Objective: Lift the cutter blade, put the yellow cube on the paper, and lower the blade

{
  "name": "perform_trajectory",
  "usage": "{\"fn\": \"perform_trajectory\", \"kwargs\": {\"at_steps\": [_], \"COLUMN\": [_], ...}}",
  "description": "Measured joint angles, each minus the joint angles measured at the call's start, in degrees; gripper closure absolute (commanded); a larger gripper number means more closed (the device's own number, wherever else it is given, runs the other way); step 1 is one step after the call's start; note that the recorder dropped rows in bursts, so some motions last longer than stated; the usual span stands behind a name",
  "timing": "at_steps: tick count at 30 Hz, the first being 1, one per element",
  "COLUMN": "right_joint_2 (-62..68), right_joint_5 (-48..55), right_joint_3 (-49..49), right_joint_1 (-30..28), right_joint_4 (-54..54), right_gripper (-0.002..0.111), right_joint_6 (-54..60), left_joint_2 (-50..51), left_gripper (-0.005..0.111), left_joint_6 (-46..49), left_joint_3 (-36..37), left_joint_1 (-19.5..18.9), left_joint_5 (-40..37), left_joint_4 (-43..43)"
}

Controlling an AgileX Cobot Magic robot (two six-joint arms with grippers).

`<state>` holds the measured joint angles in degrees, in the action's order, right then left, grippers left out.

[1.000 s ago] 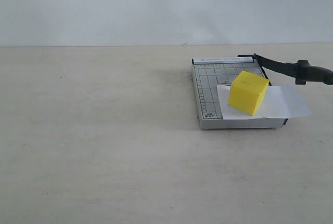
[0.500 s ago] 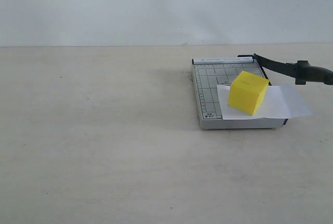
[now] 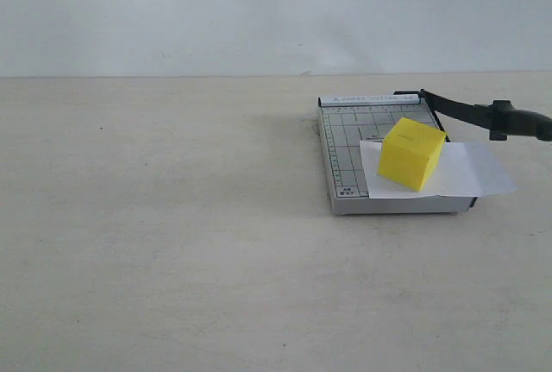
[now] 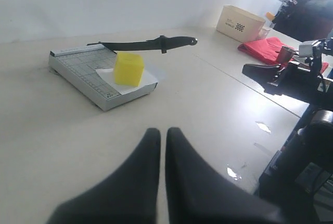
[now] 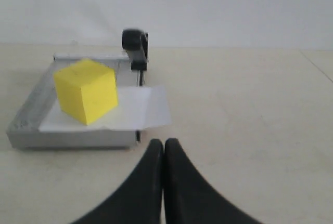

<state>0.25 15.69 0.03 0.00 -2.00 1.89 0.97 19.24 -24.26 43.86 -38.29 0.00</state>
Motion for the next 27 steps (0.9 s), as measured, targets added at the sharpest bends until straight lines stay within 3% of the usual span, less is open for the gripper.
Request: {"fn": "perform_trajectory", "kwargs": {"at_steps": [4,9,19,27], "right_joint_2": [0.00,0.00,0.00,0.00], "right_joint_5": [-10.50,-18.73,-20.02,-17.88], "right_joint_3": [0.00,0.00,0.00,0.00], "right_joint_1": [0.02,0.00,0.02,0.02], "right_joint_4": [-9.49,-13.53,-14.35,-14.43], "right_gripper": [0.108,0.108,0.108,0.108], "right_joint_6": [-6.65,-8.89,-9.44,-9.44], "left_joint_2": [0.00,0.00,0.00,0.12], "left_gripper": [0.102,0.102,0.102,0.102], "left_joint_6": [0.00,0.00,0.00,0.00], "left_joint_3": [0.10,0.10,2.09,8.74], "left_joint_1": [0.00,0.00,0.00,0.00], "left_joint_5": [0.13,0.13,2.14,11.06], "left_joint_4": [-0.43,-0.56,-0.56,-0.56]}}
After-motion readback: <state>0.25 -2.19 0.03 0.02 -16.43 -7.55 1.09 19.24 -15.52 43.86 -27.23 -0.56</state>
